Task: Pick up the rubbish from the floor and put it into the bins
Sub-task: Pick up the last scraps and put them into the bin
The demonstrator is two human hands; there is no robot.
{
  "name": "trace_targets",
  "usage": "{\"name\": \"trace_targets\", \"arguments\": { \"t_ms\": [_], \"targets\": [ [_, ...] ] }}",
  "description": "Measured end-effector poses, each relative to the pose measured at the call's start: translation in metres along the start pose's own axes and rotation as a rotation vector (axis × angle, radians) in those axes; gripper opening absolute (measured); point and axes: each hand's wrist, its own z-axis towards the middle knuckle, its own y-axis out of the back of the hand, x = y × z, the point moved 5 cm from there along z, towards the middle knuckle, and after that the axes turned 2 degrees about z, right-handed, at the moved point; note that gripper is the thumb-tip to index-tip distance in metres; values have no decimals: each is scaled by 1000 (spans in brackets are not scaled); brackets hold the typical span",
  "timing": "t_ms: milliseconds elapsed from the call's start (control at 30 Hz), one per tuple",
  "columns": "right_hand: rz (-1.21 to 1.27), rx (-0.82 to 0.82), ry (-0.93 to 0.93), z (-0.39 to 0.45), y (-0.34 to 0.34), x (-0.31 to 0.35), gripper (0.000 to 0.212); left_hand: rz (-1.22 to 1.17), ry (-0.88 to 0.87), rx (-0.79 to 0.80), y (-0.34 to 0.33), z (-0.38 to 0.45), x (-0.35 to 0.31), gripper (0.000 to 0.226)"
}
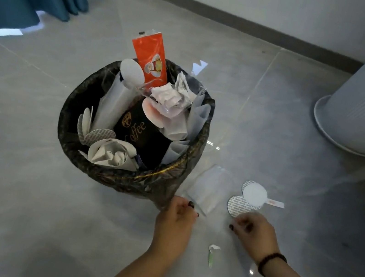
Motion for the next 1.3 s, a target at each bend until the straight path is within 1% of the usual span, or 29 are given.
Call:
{"name": "trace_targets", "arguments": {
  "t_ms": [67, 100, 167, 267, 367, 433, 467, 533, 633, 733, 833, 933, 1033, 1100, 1167, 1233, 1300],
  "targets": [
    [66, -171, -50, 14, 22, -4, 18, 181, -42, 6, -17, 18, -1, 5],
    [82, -219, -78, 22, 32, -8, 20, 270, -79, 0, -26, 26, -4, 8],
    [74, -244, -109, 38, 47, -15, 33, 416, -157, -33, -42, 37, -13, 26],
    [2, -163, -95, 65, 58, -21, 58, 561, -223, -81, -56, 47, -23, 51],
    [-123, -22, -114, 86, 55, -26, 89, 724, -227, -25, -68, 62, -16, 67],
    [-163, 51, -112, 92, 48, -23, 101, 812, -229, 13, -69, 71, -7, 74],
    [-174, 79, -107, 93, 43, -21, 102, 879, -254, 39, -70, 73, -2, 75],
    [-177, 103, -91, 90, 38, -18, 97, 1016, -332, 97, -69, 74, 8, 76],
    [-196, 106, -77, 86, 35, -14, 92, 1094, -412, 109, -62, 69, 20, 74],
    [-177, 115, -107, 86, 34, -15, 89, 1079, -449, 55, -54, 60, 28, 59],
    [-102, 96, -166, 84, 34, -15, 85, 951, -490, 7, -46, 56, 33, 41],
    [-20, 55, -183, 78, 36, -15, 77, 760, -485, -65, -38, 51, 39, 33],
    [156, 9, -215, 67, 37, -19, 59, 503, -420, -148, -31, 39, 43, 33],
    [292, -59, -215, 59, 39, -21, 49, 396, -387, -176, -28, 28, 46, 35],
    [430, -198, -196, 49, 46, -22, 45, 326, -371, -206, -23, 17, 46, 34],
    [529, -313, -184, 37, 52, -28, 48, 281, -382, -241, -20, 8, 46, 31],
    [582, -333, -188, 27, 53, -37, 56, 334, -415, -253, -22, 2, 51, 32]
  ]
}}
